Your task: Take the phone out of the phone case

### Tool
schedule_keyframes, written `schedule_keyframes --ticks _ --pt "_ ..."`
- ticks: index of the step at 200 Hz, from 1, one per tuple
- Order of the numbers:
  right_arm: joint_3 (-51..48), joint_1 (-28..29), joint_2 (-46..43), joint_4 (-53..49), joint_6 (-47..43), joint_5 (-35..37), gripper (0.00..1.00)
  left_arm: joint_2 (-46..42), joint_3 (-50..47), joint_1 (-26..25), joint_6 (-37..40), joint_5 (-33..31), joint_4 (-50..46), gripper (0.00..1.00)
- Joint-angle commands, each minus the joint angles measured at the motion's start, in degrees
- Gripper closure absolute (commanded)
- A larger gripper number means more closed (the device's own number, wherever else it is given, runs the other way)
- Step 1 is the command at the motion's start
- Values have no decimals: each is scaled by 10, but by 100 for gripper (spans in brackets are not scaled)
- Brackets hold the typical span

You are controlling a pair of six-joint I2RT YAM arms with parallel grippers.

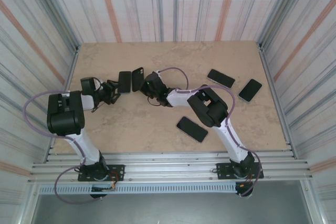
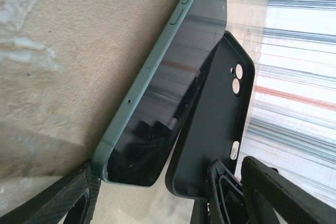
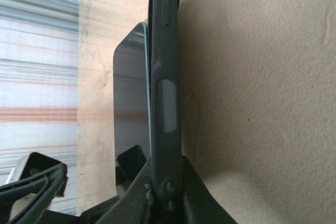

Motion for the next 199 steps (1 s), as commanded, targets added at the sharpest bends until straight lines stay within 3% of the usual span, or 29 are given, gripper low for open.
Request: schedule_keyframes --ticks 1,118,138,141,149,160,199 --pt "20 8 10 -36 -44 18 80 -21 11 8 23 -6 -45 26" --pt "69 17 -5 -151 -193 86 50 -74 35 11 66 -13 -116 22" --pt "74 18 -22 -174 -220 95 39 -96 44 11 83 -17 -141 20" --pt "75 19 -27 -177 -224 96 32 -99 45 11 84 -16 -143 19" --pt "76 20 -34 -181 -233 94 27 -107 50 11 89 -15 -152 18" --pt "74 22 -46 -185 -245 93 26 -118 56 11 95 -13 -165 13" --pt "32 15 -105 -190 -295 82 24 -162 64 10 117 0 -199 12"
